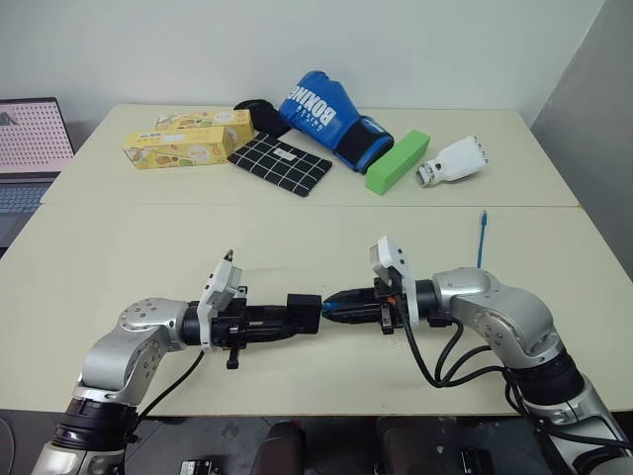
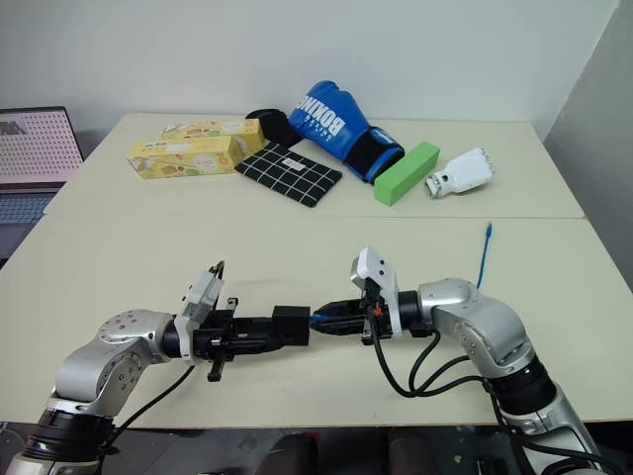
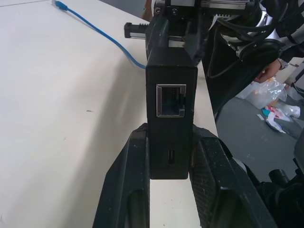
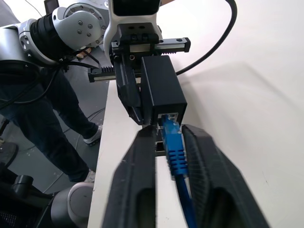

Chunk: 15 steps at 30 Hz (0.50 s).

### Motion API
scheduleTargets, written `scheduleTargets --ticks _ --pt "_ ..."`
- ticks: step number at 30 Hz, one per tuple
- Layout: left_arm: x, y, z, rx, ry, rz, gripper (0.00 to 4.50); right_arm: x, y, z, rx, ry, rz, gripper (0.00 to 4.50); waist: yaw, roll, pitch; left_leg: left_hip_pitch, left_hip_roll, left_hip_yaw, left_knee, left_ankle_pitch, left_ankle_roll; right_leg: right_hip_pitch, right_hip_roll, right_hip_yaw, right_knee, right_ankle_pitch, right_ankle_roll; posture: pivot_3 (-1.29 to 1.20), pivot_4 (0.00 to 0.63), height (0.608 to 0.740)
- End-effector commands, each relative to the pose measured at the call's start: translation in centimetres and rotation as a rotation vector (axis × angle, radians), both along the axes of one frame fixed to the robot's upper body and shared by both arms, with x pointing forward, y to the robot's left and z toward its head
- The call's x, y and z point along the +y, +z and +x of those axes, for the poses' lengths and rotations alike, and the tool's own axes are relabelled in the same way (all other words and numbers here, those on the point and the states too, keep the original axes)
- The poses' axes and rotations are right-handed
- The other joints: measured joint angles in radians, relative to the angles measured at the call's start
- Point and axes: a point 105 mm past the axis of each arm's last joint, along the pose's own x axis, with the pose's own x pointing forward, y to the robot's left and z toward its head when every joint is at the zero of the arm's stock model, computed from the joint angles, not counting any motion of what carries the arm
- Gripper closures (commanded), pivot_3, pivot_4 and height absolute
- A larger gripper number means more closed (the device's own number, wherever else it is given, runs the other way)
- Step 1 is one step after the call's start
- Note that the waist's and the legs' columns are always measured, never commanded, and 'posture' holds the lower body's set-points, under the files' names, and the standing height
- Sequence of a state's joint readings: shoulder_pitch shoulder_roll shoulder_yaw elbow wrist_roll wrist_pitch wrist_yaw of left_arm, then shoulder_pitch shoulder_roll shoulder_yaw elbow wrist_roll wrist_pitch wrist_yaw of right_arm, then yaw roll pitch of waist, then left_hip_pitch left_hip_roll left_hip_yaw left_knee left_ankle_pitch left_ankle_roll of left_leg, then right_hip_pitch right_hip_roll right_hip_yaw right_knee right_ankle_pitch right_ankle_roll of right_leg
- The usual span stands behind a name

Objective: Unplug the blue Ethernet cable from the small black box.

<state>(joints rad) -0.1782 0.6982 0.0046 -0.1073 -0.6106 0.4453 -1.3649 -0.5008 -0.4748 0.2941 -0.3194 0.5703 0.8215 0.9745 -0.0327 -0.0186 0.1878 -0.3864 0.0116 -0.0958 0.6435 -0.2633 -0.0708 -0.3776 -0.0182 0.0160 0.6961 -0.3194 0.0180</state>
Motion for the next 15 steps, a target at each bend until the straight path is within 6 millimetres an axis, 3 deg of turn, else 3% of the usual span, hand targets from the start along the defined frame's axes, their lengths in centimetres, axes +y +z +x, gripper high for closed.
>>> scheduleTargets --ticks 1,15 --pt "-0.08 0.44 -0.31 -0.038 -0.026 0.01 3.71 -0.33 0.84 -0.39 -0.014 0.046 0.009 4.45 0.0 0.0 0.0 0.0 0.0 0.0 0.0 0.0 0.0 0.0 0.0 0.0 0.0 0.0 0.0 0.0 0.15 0.74" --pt "0.35 0.14 -0.95 -0.035 -0.036 0.034 3.71 -1.11 0.63 0.01 -0.001 0.073 -0.034 4.45 0.0 0.0 0.0 0.0 0.0 0.0 0.0 0.0 0.0 0.0 0.0 0.0 0.0 0.0 0.0 0.0 0.15 0.74"
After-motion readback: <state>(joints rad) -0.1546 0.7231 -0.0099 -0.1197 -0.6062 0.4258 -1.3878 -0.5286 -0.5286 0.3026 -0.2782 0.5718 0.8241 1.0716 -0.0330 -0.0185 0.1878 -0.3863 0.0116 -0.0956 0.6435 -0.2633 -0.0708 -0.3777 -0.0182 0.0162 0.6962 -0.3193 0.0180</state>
